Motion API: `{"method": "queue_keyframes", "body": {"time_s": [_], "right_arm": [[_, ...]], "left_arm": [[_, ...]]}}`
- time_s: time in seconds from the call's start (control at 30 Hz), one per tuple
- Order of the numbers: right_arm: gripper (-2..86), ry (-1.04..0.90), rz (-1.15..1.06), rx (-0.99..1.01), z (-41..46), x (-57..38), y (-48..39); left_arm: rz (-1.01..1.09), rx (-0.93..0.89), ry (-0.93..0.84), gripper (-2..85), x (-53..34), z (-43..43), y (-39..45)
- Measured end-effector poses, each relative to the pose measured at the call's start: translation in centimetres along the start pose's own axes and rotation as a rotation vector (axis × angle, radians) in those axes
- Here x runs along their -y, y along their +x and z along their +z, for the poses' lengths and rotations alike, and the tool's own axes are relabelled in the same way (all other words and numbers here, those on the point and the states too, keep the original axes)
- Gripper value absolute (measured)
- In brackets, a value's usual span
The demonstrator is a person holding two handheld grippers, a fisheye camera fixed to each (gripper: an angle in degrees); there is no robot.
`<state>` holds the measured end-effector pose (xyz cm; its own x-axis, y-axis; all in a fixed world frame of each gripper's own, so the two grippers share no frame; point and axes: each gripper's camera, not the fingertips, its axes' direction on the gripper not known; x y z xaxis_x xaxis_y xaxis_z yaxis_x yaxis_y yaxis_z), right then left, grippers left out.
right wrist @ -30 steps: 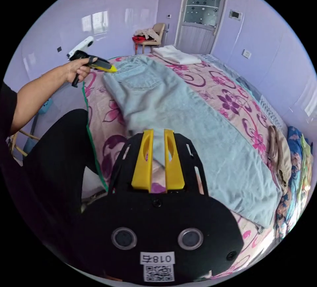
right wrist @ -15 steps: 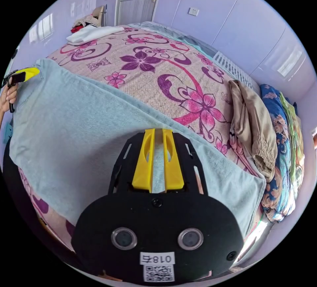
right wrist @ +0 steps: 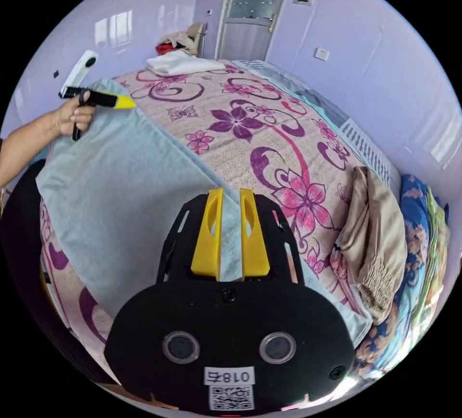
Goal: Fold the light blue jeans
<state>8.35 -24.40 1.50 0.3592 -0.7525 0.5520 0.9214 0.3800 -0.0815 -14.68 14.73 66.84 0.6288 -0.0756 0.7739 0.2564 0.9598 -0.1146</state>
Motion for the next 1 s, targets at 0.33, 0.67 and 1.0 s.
{"method": "queue_keyframes", "body": {"time_s": [0.33, 0.67, 1.0], "right_arm": [[4.9, -0.231, -0.267, 0.117, 4.9, 6.5, 3.2], [5.4, -0.211, -0.333, 0.129, 6.7, 8.9, 5.1], [5.6, -0.274, -0.358, 0.13, 11.4, 10.8, 7.1]], "left_arm": [[0.532, 0.126, -0.438, 10.1, 12.3, 3.3, 9.7], [0.704, 0.244, -0.472, 10.1, 14.4, -2.4, 13.7], [0.705, 0.259, -0.494, 8.8, 16.0, -7.9, 14.2]]}}
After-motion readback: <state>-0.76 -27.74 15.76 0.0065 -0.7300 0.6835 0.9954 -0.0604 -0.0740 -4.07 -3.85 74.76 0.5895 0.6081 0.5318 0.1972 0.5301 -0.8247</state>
